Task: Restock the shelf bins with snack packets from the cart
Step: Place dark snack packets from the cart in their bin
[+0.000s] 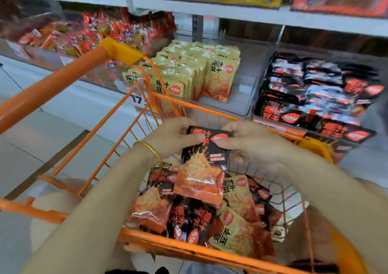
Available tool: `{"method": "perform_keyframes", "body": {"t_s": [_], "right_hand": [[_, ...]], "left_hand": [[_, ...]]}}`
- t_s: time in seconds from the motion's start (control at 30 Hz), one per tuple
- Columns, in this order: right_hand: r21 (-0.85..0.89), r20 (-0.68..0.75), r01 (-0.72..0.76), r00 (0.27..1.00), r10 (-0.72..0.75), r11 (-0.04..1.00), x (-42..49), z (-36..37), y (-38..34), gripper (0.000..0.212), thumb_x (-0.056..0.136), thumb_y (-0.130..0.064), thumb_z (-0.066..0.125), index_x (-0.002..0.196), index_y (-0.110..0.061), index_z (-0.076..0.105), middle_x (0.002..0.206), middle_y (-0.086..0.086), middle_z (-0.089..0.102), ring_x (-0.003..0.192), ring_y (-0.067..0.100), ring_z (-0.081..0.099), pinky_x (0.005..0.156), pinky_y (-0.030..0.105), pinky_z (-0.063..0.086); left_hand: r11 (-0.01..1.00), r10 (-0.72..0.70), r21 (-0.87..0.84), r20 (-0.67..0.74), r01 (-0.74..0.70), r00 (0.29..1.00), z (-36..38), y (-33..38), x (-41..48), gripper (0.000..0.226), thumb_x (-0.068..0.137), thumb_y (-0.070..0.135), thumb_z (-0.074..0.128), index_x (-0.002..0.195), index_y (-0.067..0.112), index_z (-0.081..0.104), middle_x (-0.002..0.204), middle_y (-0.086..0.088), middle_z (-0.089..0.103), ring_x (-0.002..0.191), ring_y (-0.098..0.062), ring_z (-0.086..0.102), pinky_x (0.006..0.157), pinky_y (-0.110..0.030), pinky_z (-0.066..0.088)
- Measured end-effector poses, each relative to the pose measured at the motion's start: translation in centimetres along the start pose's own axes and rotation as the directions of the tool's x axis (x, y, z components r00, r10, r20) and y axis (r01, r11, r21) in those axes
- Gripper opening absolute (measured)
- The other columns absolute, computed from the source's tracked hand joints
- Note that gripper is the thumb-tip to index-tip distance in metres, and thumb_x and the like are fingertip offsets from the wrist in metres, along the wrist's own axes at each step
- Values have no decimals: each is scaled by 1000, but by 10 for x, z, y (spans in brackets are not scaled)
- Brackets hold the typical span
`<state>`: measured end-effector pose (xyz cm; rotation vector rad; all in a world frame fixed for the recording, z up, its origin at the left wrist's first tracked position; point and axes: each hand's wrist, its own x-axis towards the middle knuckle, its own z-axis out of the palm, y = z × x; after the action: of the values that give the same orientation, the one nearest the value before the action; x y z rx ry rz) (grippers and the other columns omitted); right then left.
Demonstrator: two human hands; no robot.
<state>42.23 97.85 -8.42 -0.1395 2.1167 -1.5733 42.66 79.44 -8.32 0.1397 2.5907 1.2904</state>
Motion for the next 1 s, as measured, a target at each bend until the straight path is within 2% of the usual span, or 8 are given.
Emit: {"method": "perform_keyframes", "body": {"t_s": [0.17, 0.27, 0.37, 0.5, 0.57, 0.63, 0.73, 1.0], "right_hand": [[75, -15, 66, 998, -65, 995, -45, -33, 3, 28, 82, -19, 72, 105, -7, 62, 78, 5, 58, 64, 19, 55, 52, 25, 45], [246, -156, 104, 986, -66, 964, -63, -78, 4, 38, 61, -27, 84, 92, -12, 69, 75, 2, 67, 64, 19, 59, 67, 34, 47], [533, -343, 173, 939, 25, 828, -79, -140, 6, 53, 64, -30, 75, 111, -8, 65, 87, 8, 70, 62, 14, 66, 50, 19, 47], [380, -736, 251, 664, 128, 890, -76, -218, 23, 10, 87, -13, 57, 97, -16, 57, 85, 9, 57, 57, 12, 59, 51, 25, 52], [166, -874, 171, 481, 65, 971, -61, -244, 32, 25, 79, -15, 61, 103, -13, 54, 90, 13, 60, 72, 23, 64, 69, 44, 57], [-33, -914, 19, 404, -38, 999, -48, -256, 38, 41, 68, -23, 62, 105, -7, 57, 98, 19, 63, 91, 34, 65, 80, 49, 54], [-181, -889, -229, 453, -59, 956, -26, -262, 55, 39, 82, -15, 67, 116, 2, 59, 114, 22, 62, 110, 34, 58, 92, 39, 44], [-131, -870, -448, 479, 114, 885, 9, -272, 88, 37, 84, -23, 68, 114, -2, 61, 120, 20, 62, 110, 33, 60, 93, 39, 46]], "left_hand": [[962, 181, -188, -107, -199, 978, 20, 56, 23, 10, 83, 18, 69, 92, 19, 64, 93, -9, 65, 88, -24, 63, 89, -38, 50], [927, 318, -133, -222, -352, 922, 49, 102, 45, 18, 85, 23, 66, 101, 20, 60, 86, 1, 59, 81, -8, 57, 82, -14, 44], [874, 476, 22, -237, -486, 847, 82, 134, 59, 27, 93, 18, 53, 118, 10, 54, 95, 6, 57, 91, -9, 56, 87, -19, 41], [663, 677, 496, -78, -560, 732, 124, 138, 83, 54, 90, 44, 30, 130, 14, 52, 135, -9, 50, 128, -27, 41, 109, -42, 29], [593, 639, 643, -9, -485, 769, 139, 135, 90, 67, 87, 52, 12, 139, 24, 42, 149, -5, 34, 140, -24, 24, 115, -51, 13], [566, 595, 703, 13, -431, 803, 150, 127, 94, 74, 83, 56, -2, 143, 30, 31, 154, 0, 23, 143, -20, 13, 115, -49, 2], [569, 587, 716, -9, -405, 809, 157, 120, 94, 73, 84, 56, -3, 143, 31, 32, 154, 1, 24, 143, -20, 15, 115, -49, 2], [589, 598, 693, -28, -416, 801, 157, 118, 95, 66, 89, 54, 6, 139, 29, 42, 150, 0, 33, 139, -22, 26, 115, -47, 10]]}}
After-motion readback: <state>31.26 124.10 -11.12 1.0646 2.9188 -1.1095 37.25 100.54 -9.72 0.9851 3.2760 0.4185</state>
